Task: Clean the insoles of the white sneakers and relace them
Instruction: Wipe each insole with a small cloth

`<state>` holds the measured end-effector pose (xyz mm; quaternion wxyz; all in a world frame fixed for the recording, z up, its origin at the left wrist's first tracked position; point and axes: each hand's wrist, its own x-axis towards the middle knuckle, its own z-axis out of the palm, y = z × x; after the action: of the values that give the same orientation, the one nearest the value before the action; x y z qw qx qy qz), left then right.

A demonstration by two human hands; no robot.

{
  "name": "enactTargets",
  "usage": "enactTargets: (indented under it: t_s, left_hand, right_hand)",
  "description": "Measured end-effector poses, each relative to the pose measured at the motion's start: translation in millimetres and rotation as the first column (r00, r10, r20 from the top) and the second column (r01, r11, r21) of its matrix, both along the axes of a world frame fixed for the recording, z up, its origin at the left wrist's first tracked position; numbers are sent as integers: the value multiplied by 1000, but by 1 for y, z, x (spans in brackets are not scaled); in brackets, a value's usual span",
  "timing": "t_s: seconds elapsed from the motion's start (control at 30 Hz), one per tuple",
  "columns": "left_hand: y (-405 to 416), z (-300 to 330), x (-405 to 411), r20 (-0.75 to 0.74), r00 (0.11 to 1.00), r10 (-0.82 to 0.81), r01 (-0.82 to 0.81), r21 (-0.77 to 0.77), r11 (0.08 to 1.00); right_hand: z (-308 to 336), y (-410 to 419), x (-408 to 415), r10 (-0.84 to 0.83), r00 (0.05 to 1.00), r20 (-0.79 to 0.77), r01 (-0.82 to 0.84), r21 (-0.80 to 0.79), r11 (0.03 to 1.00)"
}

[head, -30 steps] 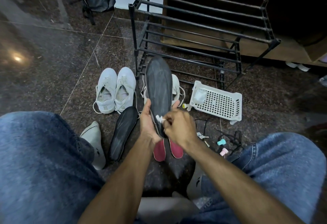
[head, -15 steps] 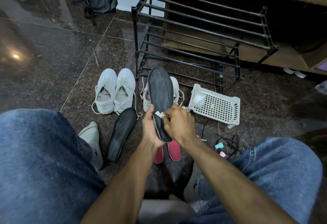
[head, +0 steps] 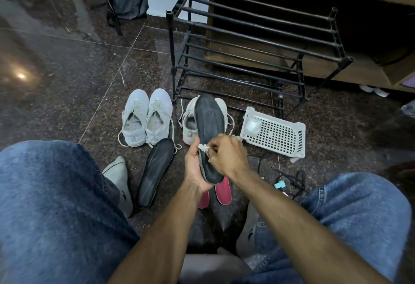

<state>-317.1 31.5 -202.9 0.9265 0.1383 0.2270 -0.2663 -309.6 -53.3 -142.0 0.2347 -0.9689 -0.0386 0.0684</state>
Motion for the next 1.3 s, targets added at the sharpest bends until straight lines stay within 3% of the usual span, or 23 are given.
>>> enactTargets:
  t_s: [0.23,0.4,0.5,0.77,0.8,0.87,0.97,1.07,1.17,1.3]
  left_hand:
    - [10,0,2,24,995,93,-91,-53,994]
    - [-5,0,-3,-2,1000,-14,14,-6,1000]
    - [-6,1,-4,-45,998,34,-33,19,999]
    - [7,6,1,65,993,95,-95,-4,995]
    - [7,7,1,66,994,89,-90,7,996]
    - [8,9,1,86,994,69,-70,15,997]
    - [12,13,2,90,993,71,-74,29,997]
    - [12,15,1,90,995,44,-46,26,999]
    - [13,16,3,109,993,44,-48,30,998]
    - [17,12,7,122,989,78,-79,9,997]
  right_hand:
    - [-3,4,-37,30,997,-67,-14,218,976]
    - [0,-3,-11,20,999,-26,-18,61,998]
    - [0,-2,4,-64,998,-15,65,54,996]
    - [3,-12,-18,-20,951,-309,138,367,920]
    - [6,-16,-16,-31,958,-287,144,383,913]
    - [11,-24,-11,-19,995,-101,49,304,951]
    - [21,-31,-10,231,962,145,-228,-39,973]
    - [21,-28,-14,448,878,169,-405,-238,883]
    - [12,-20,-20,475,860,188,-444,-182,877]
    - [2,-18,-28,297,935,193,-324,126,938]
